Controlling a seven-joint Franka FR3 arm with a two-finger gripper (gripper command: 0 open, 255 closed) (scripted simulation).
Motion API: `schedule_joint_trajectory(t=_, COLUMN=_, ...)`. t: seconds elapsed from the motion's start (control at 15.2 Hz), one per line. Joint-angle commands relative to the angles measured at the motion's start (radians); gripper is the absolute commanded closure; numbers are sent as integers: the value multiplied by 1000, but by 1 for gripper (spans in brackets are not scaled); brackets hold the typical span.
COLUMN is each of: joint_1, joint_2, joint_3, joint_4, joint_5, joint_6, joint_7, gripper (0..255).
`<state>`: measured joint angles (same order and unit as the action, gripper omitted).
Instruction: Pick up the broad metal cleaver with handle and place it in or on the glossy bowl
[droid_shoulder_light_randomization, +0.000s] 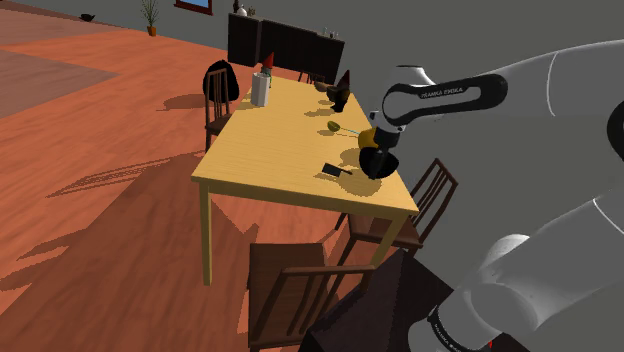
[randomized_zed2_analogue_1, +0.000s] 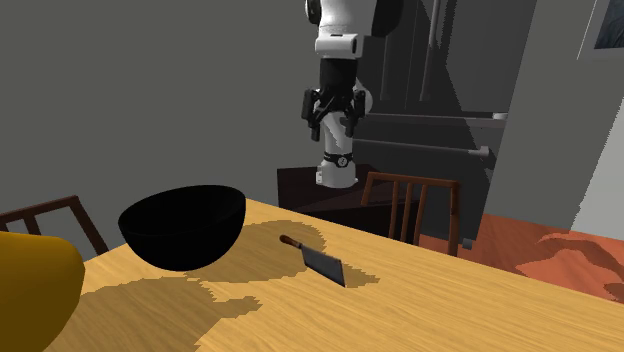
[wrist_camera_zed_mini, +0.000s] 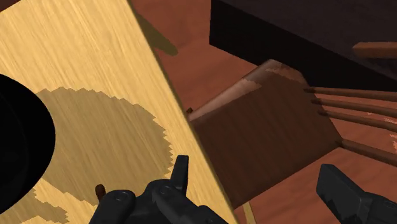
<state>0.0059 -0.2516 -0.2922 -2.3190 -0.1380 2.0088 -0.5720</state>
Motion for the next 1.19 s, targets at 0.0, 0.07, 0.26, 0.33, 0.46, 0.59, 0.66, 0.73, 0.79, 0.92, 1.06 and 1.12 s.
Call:
schedule_joint_trajectory(t=0.0, joint_1=6, joint_2=77, joint_3=-21, joint_4=46, joint_5=23, joint_6=41, joint_7=-62, gripper=0)
schedule_joint_trajectory(t=0.07, joint_1=7, joint_2=117, joint_3=-31, joint_4=71, joint_5=37, joint_6=59, joint_7=-95, gripper=0)
schedule_joint_trajectory(t=0.26, joint_1=4, joint_2=236, joint_3=-52, joint_4=154, joint_5=89, joint_6=103, joint_7=-195, gripper=0)
schedule_joint_trajectory(t=0.33, joint_1=2, joint_2=277, joint_3=-56, joint_4=185, joint_5=108, joint_6=115, joint_7=-228, gripper=0)
schedule_joint_trajectory(t=0.46, joint_1=-8, joint_2=358, joint_3=-59, joint_4=251, joint_5=149, joint_6=132, joint_7=-294, gripper=0)
schedule_joint_trajectory(t=0.59, joint_1=-23, joint_2=439, joint_3=-56, joint_4=322, joint_5=191, joint_6=143, joint_7=-356, gripper=0)
schedule_joint_trajectory(t=0.66, joint_1=-32, joint_2=479, joint_3=-52, joint_4=360, joint_5=211, joint_6=146, joint_7=-386, gripper=0)
schedule_joint_trajectory(t=0.73, joint_1=-42, joint_2=519, joint_3=-47, joint_4=400, joint_5=230, joint_6=147, joint_7=-415, gripper=0)
schedule_joint_trajectory(t=0.79, joint_1=-52, joint_2=559, joint_3=-41, joint_4=441, joint_5=248, joint_6=146, joint_7=-442, gripper=0)
schedule_joint_trajectory(t=0.92, joint_1=-75, joint_2=640, joint_3=-26, joint_4=529, joint_5=281, joint_6=141, joint_7=-491, gripper=0)
schedule_joint_trajectory(t=1.06, joint_1=-100, joint_2=721, joint_3=-8, joint_4=625, joint_5=308, joint_6=129, joint_7=-535, gripper=0)
schedule_joint_trajectory(t=1.12, joint_1=-111, joint_2=761, joint_3=0, joint_4=675, joint_5=320, joint_6=121, joint_7=-554, gripper=0)
